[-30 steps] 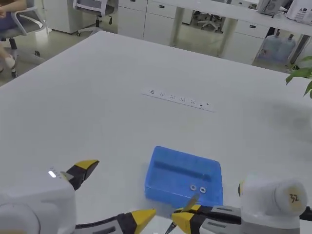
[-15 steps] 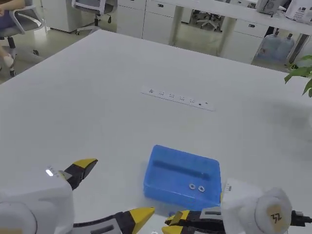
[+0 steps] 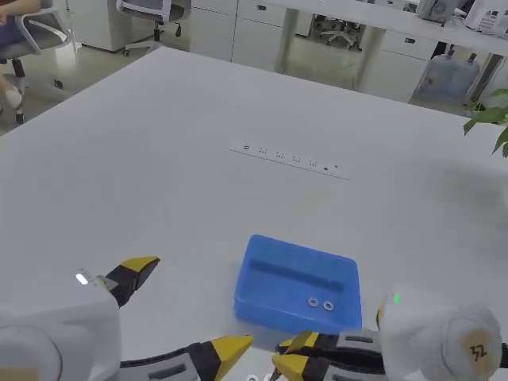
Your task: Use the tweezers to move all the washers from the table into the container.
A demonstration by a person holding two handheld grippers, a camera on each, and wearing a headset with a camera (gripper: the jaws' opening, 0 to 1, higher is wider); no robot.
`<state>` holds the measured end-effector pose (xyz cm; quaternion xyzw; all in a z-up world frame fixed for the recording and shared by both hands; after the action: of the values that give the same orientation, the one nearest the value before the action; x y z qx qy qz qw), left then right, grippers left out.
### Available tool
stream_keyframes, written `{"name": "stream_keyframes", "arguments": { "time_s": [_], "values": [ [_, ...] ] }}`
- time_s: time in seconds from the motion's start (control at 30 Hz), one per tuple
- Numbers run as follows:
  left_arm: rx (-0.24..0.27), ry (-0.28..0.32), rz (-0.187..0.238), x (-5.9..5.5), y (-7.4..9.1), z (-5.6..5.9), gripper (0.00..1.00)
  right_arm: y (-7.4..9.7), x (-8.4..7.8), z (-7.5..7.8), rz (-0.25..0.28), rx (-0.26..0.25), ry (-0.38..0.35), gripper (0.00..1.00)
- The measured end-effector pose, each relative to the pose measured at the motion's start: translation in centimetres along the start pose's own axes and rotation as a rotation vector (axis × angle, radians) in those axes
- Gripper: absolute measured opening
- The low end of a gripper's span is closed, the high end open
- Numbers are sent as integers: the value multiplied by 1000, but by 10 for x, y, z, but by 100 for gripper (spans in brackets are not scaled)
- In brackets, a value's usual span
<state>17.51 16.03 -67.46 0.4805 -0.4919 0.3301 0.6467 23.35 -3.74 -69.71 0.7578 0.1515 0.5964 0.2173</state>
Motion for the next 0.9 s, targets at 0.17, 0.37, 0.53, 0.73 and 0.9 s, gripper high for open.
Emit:
{"name": "stream_keyframes", "arguments": {
  "time_s": [0.17, 0.37, 0.53, 0.73, 0.9],
  "values": [
    [1, -2, 0, 0, 0, 0, 84, 16, 18, 10, 64, -32, -3, 2],
    [1, -1, 0, 0, 0, 0, 84, 29, 37, 27, 168, -64, -39, 2],
    [0, -5, -1, 0, 0, 0, 84, 33, 48, 43, 245, -95, -96, 2],
    [1, -1, -1, 0, 0, 0, 84, 30, 49, 66, 252, -147, -150, 2],
    [-1, -4, -5, 0, 0, 0, 84, 23, 46, 77, 209, -172, -156, 2]
  ]
}}
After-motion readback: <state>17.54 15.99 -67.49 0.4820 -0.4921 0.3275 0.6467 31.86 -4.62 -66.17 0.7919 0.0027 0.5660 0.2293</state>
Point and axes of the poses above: the centre of the closed fingertips' face, and the gripper's own axes: y roughly backward along the fingers, z roughly to its right, x roughly out of its top, the point moved 9 cm from there along y, roughly backward along the fingers, and after that the axes turned 6 degrees about x, right-handed, at the moved point
